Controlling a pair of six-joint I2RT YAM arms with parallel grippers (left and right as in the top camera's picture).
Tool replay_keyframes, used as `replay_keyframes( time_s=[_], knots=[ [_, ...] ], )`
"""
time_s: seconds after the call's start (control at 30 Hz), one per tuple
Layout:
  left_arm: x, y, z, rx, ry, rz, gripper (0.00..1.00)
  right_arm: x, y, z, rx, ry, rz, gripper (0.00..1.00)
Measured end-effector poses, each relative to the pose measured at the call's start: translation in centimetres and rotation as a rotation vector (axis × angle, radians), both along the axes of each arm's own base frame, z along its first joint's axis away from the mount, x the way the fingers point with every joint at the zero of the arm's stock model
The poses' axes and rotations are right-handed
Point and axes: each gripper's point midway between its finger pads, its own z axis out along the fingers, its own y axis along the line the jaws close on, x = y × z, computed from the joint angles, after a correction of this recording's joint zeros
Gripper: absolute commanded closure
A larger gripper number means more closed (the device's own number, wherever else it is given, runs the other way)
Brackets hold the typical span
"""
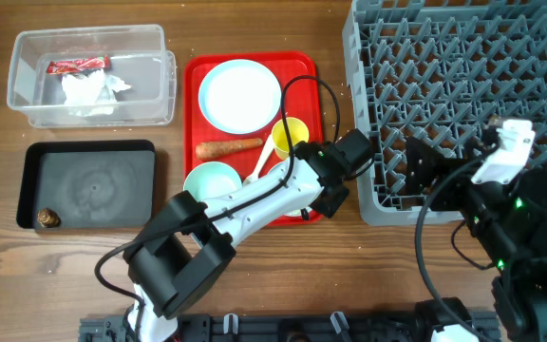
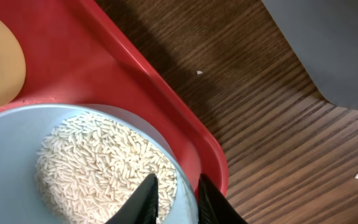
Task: Sort waste into correct bins and load items into the dishwasher rack
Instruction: 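Grasp the rim of the blue rice bowl with the left gripper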
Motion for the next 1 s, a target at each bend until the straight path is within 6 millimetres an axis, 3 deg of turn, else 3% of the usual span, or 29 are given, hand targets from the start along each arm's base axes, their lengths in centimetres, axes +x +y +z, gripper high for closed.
replay_keyframes(
  time_s=[0.2, 0.3, 0.47, 0.7, 0.77, 1.0],
  knots=[
    [0.0, 0.0, 0.0, 0.001, 0.000, -0.001, 0.71, -0.1, -0.5, 0.2, -0.011, -0.012, -0.027, 0.00],
    [-0.2, 0.3, -0.1, 0.011, 0.009, 0.000, 0.71, -0.2, -0.6, 0.1, -0.014, -0.008, -0.033, 0.00],
    [-0.3, 0.4, -0.9, 0.029, 0.022, -0.001, 0.80, -0.4, -0.7, -0.3, -0.016, 0.011, -0.033, 0.00],
    [-0.4, 0.5, -1.2, 0.037, 0.029, 0.000, 0.82, -0.4, -0.7, -0.4, -0.017, 0.015, -0.033, 0.00],
    [-0.4, 0.5, -1.3, 0.037, 0.029, 0.000, 0.96, -0.4, -0.7, -0.5, -0.018, 0.018, -0.033, 0.00],
    [-0.4, 0.7, -1.3, 0.049, 0.020, 0.007, 0.96, -0.5, -0.7, -0.7, -0.020, 0.029, -0.034, 0.00]
  ],
)
